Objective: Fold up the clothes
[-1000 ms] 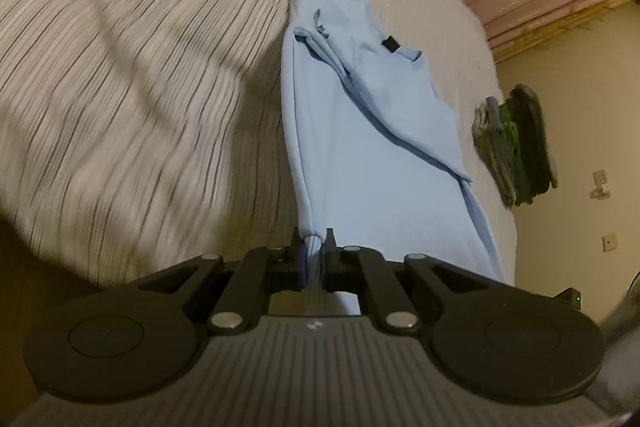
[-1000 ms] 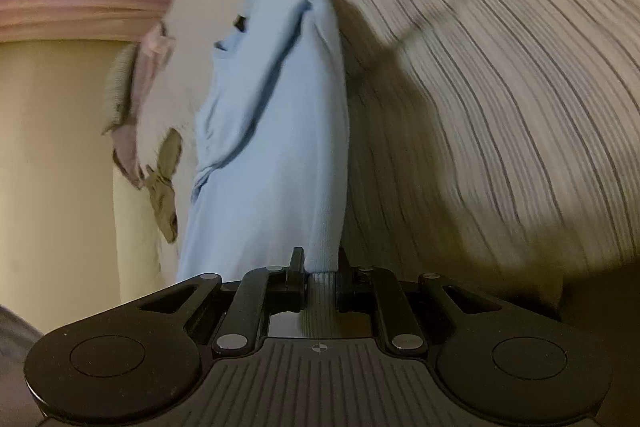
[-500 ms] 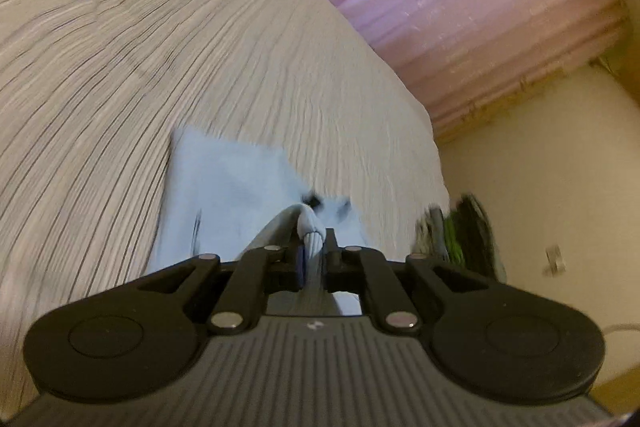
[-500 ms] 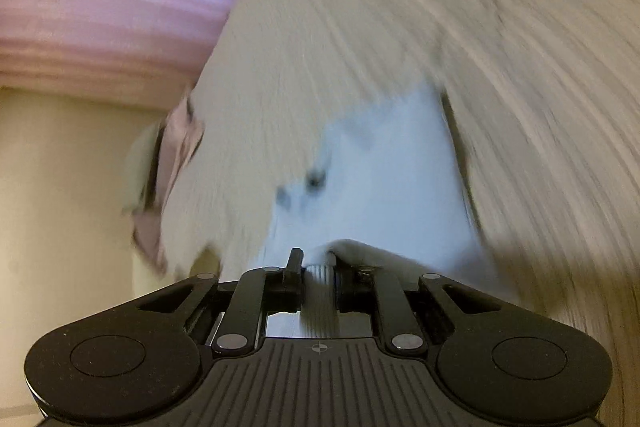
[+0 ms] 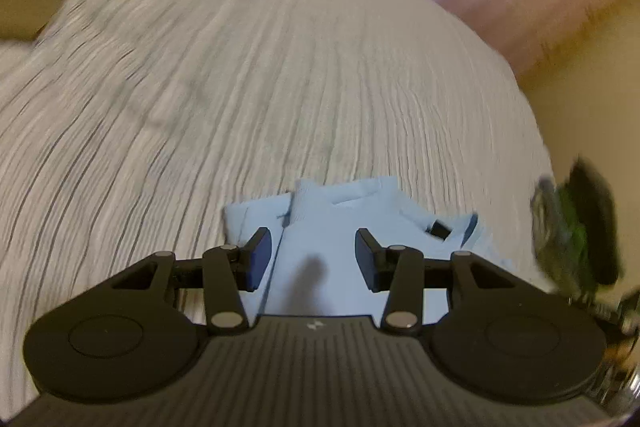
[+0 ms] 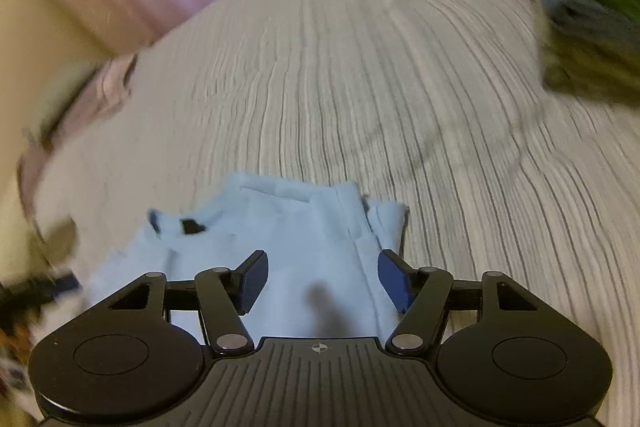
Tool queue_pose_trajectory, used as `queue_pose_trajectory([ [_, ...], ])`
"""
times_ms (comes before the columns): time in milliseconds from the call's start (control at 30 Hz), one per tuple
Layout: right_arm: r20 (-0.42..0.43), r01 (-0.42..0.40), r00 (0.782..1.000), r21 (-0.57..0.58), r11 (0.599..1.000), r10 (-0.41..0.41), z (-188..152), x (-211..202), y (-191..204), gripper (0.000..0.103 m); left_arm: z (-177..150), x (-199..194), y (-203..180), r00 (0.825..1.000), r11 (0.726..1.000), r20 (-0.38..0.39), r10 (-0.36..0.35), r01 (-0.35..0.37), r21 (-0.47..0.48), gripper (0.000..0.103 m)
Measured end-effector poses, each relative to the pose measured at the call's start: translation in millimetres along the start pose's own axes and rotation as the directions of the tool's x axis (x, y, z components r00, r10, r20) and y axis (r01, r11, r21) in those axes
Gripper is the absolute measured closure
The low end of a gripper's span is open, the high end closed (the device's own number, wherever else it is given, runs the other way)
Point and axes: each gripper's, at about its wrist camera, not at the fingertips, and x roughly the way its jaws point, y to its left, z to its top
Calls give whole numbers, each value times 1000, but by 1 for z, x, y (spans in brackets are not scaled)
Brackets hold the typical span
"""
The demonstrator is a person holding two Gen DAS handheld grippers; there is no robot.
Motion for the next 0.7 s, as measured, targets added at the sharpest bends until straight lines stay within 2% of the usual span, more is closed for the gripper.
queue_pose_trajectory([
  [67, 3, 34, 999, -50, 998, -34, 3, 16, 6, 38, 7, 15, -6, 999, 997, -22, 24, -22, 73, 63],
  [200, -16, 52, 998, -46, 998, -53, 6, 39, 2, 38, 18, 50, -11, 993, 984, -89, 72, -56, 170, 63],
  [233, -25, 51, 998, -54, 997, -53, 6, 43, 2, 38, 19, 57, -11, 992, 982, -108, 72, -52, 179, 68],
  [267, -33, 50, 998, -62, 997, -52, 6, 48, 2, 48, 19, 61, -11, 991, 982, -119, 65, -42, 185, 80],
  [300, -42, 48, 998, -70, 996, -51, 7, 52, 1, 65, 19, 62, -10, 991, 981, -116, 58, -35, 191, 87],
  [333, -32, 50, 998, -78, 996, -53, 7, 51, 3, 90, 19, 62, -11, 993, 980, -102, 59, -38, 198, 92],
  [500, 86, 73, 994, -124, 990, -62, 10, 25, 21, 93, 15, 43, -10, 1000, 971, 4, 18, -19, 237, 97],
  [600, 157, 89, 985, -150, 985, -65, 11, 10, 32, 93, 14, 28, -13, 996, 972, 91, -19, -3, 236, 97],
  [700, 208, 112, 975, -166, 980, -76, 13, 1, 41, 93, 17, 36, -20, 992, 967, 130, 0, -33, 253, 97],
])
